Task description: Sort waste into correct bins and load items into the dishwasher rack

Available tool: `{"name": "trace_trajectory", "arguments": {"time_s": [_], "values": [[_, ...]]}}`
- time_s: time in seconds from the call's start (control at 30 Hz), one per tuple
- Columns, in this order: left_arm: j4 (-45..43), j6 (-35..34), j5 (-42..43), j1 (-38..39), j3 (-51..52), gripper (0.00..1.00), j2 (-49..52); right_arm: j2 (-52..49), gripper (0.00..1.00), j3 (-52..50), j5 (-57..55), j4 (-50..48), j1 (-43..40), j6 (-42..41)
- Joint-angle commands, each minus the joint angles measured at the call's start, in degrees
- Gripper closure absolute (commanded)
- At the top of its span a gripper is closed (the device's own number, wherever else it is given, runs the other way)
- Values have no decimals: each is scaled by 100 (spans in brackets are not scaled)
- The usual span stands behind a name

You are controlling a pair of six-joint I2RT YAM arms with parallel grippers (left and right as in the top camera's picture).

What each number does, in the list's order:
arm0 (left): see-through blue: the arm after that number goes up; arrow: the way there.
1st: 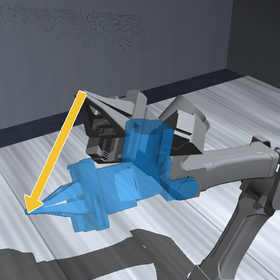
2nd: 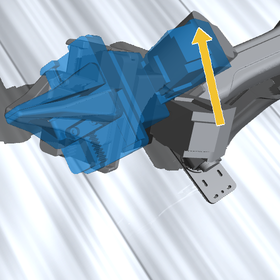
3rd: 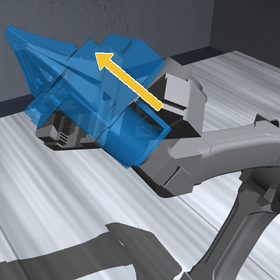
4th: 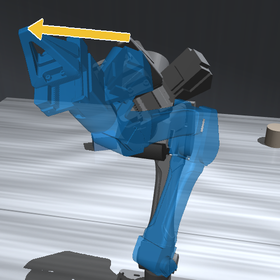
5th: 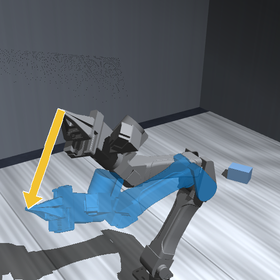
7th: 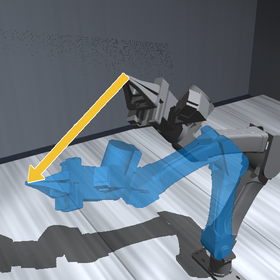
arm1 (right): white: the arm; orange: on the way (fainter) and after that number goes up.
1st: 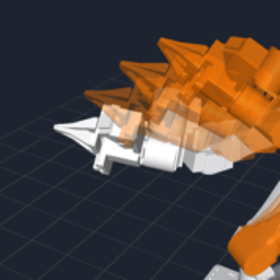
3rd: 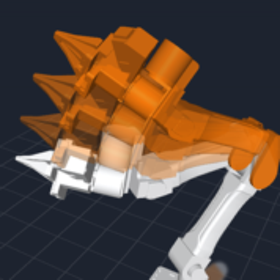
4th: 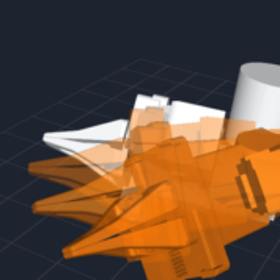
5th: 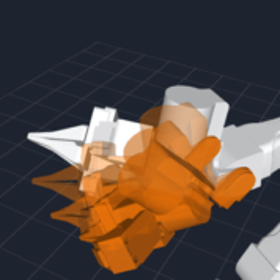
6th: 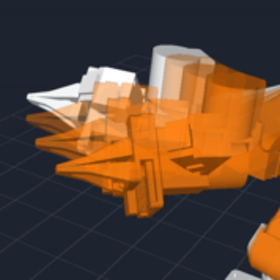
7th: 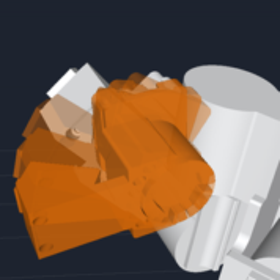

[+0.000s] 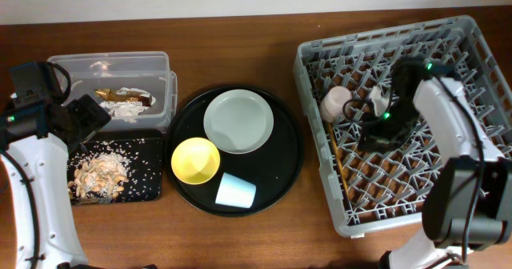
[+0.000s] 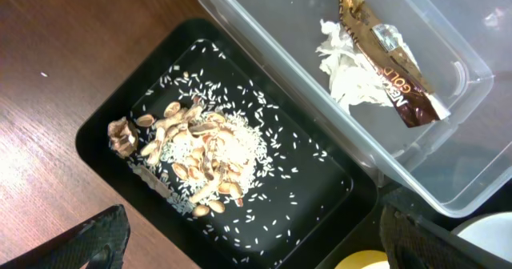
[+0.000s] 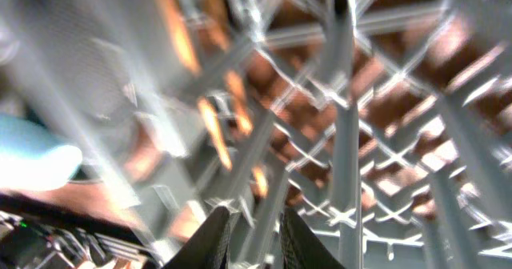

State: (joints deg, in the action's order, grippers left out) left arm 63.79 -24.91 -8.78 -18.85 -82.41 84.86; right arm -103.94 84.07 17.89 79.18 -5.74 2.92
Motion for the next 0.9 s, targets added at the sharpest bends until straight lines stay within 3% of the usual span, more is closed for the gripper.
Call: {"name": "trace_trajectory", "arguments": {"time_s": [0.0,0.03,0.1,0.13,0.17,0.2,0.27,0.3,0.37,0.4,0.47,0.57,0.67,0.87], "values": [[-7,11,0,-44,-42,1,-22,590,76,1364,273,483,726,157],[-7,11,0,-44,-42,1,-22,844,74,1561,271,422,1440,157],[-7,11,0,-44,-42,1,-22,953,60,1556,269,133,2841,157],[-9,11,0,-44,-42,1,-22,835,31,1547,273,61,3613,151],[-9,11,0,-44,-42,1,-22,748,12,1547,293,26,3969,109],[-7,11,0,-44,-42,1,-22,481,2,1547,752,-205,4610,107],[-7,11,0,-44,-42,1,-22,37,2,1547,977,-555,5235,109],[-7,11,0,-44,-42,1,-22,-247,10,1547,975,-673,5466,63],[-7,11,0,-44,-42,1,-22,-975,61,1547,914,-761,5761,-354],[-7,11,0,-44,-42,1,-22,-1285,75,1547,723,-756,5818,-638],[-9,11,0,-44,-42,1,-22,-1775,88,1547,586,-684,5838,-800],[-7,11,0,-44,-42,1,-22,-1858,87,1460,-1460,-660,5838,-1762],[-7,11,0,-44,-42,1,-22,-1858,82,1235,-2186,-678,5812,-2070],[-7,11,0,-44,-42,1,-22,-1797,80,1292,-4197,457,5812,-3093]]}}
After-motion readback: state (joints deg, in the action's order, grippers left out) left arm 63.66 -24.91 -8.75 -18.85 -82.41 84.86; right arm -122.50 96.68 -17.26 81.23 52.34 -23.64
